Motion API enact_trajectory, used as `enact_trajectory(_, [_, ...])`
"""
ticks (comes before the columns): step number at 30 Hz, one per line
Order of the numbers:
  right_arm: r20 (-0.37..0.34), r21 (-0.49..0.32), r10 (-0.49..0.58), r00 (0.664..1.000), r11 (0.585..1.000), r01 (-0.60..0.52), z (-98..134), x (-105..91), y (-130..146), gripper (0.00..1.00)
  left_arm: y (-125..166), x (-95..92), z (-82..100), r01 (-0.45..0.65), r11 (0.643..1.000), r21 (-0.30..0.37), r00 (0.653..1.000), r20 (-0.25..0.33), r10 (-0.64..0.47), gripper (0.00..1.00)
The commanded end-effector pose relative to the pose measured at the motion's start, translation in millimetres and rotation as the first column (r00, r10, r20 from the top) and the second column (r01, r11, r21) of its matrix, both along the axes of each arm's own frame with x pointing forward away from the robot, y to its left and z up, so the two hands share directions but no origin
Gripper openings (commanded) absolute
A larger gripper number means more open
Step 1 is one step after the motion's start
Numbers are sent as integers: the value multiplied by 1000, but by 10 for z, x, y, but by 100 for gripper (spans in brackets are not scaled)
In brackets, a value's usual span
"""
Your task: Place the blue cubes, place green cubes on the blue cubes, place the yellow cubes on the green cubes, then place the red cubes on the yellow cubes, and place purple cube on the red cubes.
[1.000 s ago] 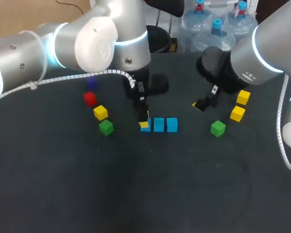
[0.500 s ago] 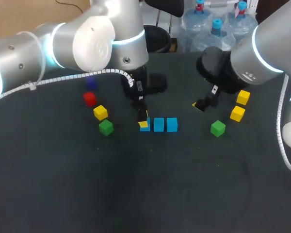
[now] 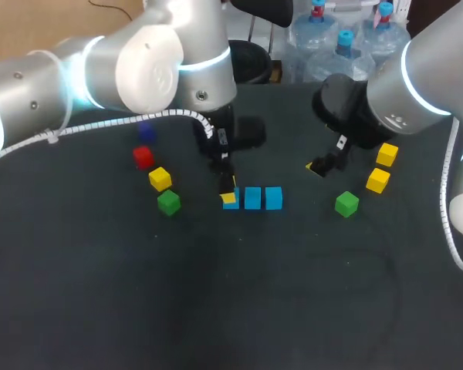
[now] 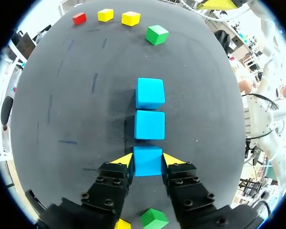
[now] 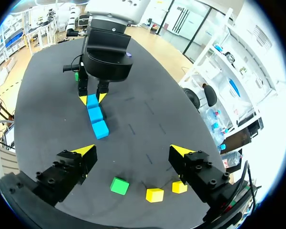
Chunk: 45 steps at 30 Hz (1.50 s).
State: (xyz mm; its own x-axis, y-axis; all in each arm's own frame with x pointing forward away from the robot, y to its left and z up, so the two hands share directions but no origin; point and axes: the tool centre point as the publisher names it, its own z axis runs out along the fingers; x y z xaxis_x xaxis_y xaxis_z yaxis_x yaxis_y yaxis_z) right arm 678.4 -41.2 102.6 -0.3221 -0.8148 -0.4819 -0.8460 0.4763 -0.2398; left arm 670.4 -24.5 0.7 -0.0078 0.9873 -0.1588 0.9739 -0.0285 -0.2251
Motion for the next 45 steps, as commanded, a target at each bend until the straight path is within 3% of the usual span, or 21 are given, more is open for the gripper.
enact_trajectory(1, [10, -1, -7, 1000, 1000, 7, -5, -30, -3, 100, -18, 19, -11, 1, 1000, 2, 1000, -3, -1, 0])
enact_trajectory(34, [10, -1, -7, 1000, 1000, 7, -5, -30, -3, 100, -14, -31, 8, 28, 1000, -5, 1000, -6, -28, 0])
enact_trajectory(35, [10, -1, -7, 1000, 1000, 7, -5, -30, -3, 100, -14, -32, 8, 28, 1000, -5, 1000, -7, -28, 3])
enact_trajectory(37, [10, -1, -7, 1000, 1000, 7, -5, -30, -3, 100, -17, -38, 9, 30, 1000, -7, 1000, -8, -30, 34])
enact_trajectory(39, [10, -1, -7, 1000, 1000, 7, -5, -30, -3, 100, -22, -46, 19, 27, 1000, -14, 999, -16, -28, 56])
enact_trajectory(41, [10, -1, -7, 1000, 1000, 7, -5, -30, -3, 100, -22, -46, 20, 25, 1000, -16, 1000, -16, -26, 100])
enact_trajectory(45, [10, -1, -7, 1000, 1000, 7, -5, -30, -3, 100, -30, -44, 22, 19, 1000, -23, 1000, -18, -20, 100])
